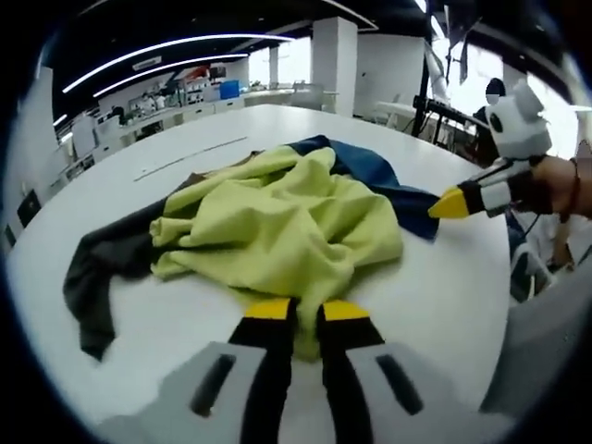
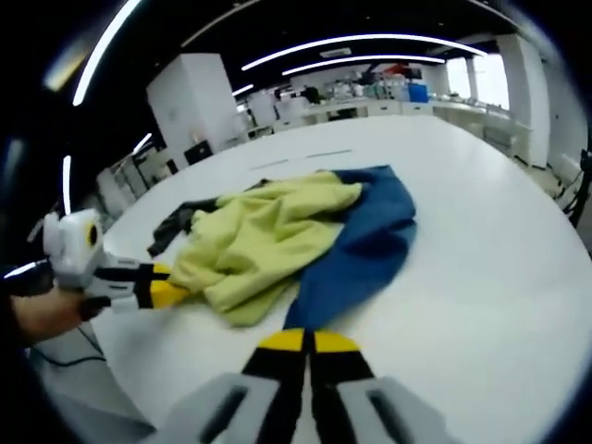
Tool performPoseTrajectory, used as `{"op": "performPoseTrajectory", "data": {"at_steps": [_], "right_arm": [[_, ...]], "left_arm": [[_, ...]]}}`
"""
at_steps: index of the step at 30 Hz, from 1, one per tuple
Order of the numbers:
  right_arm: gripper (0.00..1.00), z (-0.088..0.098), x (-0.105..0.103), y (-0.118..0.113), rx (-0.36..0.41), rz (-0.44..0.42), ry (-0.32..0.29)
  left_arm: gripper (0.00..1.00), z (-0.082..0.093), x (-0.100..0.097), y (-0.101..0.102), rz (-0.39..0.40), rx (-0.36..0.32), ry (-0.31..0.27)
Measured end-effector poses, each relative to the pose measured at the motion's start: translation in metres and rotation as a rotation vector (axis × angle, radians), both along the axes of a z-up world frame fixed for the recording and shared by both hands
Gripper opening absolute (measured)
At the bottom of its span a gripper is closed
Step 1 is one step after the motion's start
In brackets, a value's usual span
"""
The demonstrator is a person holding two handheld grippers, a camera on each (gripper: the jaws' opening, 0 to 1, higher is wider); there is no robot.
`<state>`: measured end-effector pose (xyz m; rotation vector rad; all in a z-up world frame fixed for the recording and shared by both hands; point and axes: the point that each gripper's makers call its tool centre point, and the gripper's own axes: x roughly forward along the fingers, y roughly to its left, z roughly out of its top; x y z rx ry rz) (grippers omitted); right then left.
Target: Fold the garment on the visible template until the final outline fits inside the template.
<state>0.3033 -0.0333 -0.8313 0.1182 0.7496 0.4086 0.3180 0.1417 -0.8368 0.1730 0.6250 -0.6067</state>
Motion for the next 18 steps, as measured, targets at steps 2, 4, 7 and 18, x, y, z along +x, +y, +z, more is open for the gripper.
{"op": "performPoseTrajectory", "data": {"at_steps": [2,4,7,18], "right_arm": [[0.00,0.001,0.001,-0.004,-0.007,-0.006,-0.006],[0.00,0.005,0.003,-0.010,-0.021,-0.016,-0.018],[0.00,0.012,0.006,-0.022,-0.037,-0.035,-0.038],[0.00,0.045,0.023,-0.070,-0.075,-0.117,-0.116]], "left_arm": [[0.02,0.002,0.000,0.001,0.002,-0.004,0.002],[0.01,0.009,-0.001,0.002,0.010,-0.029,0.003],[0.01,0.019,-0.003,0.003,0.012,-0.048,-0.001],[0.01,0.043,-0.017,0.005,0.009,-0.089,0.018]]}}
